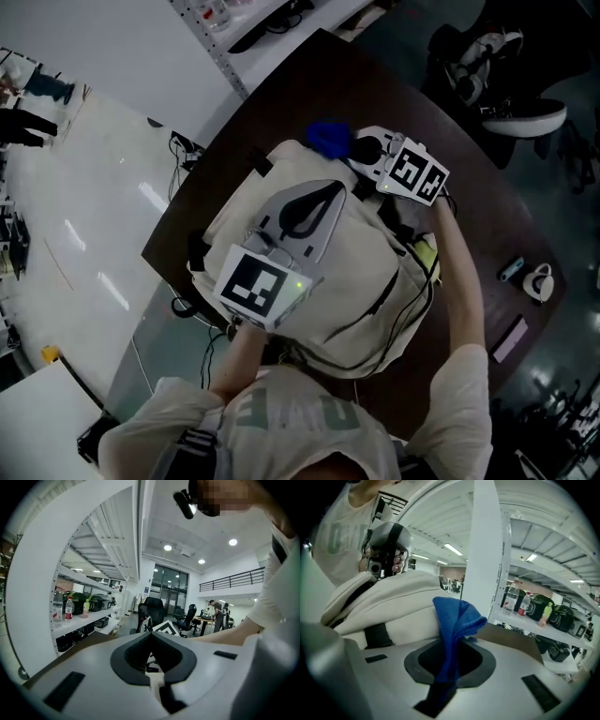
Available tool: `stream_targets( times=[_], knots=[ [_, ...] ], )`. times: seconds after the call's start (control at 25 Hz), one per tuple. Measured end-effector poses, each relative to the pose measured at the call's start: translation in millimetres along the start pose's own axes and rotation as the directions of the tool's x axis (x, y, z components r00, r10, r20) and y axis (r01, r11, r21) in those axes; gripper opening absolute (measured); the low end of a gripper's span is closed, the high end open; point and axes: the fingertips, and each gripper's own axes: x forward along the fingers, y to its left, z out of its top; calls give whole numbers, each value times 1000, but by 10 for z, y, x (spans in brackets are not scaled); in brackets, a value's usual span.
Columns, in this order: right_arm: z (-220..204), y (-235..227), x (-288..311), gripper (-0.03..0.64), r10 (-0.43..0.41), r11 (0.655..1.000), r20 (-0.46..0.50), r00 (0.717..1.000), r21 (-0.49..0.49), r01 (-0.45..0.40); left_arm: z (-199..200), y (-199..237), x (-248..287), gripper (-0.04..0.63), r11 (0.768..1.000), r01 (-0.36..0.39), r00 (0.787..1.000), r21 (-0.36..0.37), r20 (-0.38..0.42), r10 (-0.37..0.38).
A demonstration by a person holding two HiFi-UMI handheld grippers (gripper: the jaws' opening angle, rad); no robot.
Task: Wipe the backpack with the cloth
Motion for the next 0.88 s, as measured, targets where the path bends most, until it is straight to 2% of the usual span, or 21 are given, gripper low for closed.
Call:
stream_targets(
  times=[0.08, 0.32, 0.56, 0.88],
  knots=[
    [31, 46, 46, 43, 28, 1000, 13, 1000, -9, -28, 43, 32, -16, 3, 1000, 1, 1000, -22, 10, -1],
    [-42, 151, -129, 43, -10, 999, 30, 999, 35, 9, 19, 151, -48, 3, 1000, -22, 1000, -21, 4, 22],
    [-356, 526, -649, 43, -79, 991, -12, 997, 111, 80, -69, 105, 16, 3, 999, -28, 999, 45, -19, 29],
    [-739, 1094, -1190, 43, -171, 955, -72, 983, 233, 183, -94, 131, 36, 3, 1000, -21, 1000, 9, -23, 21]
  ],
)
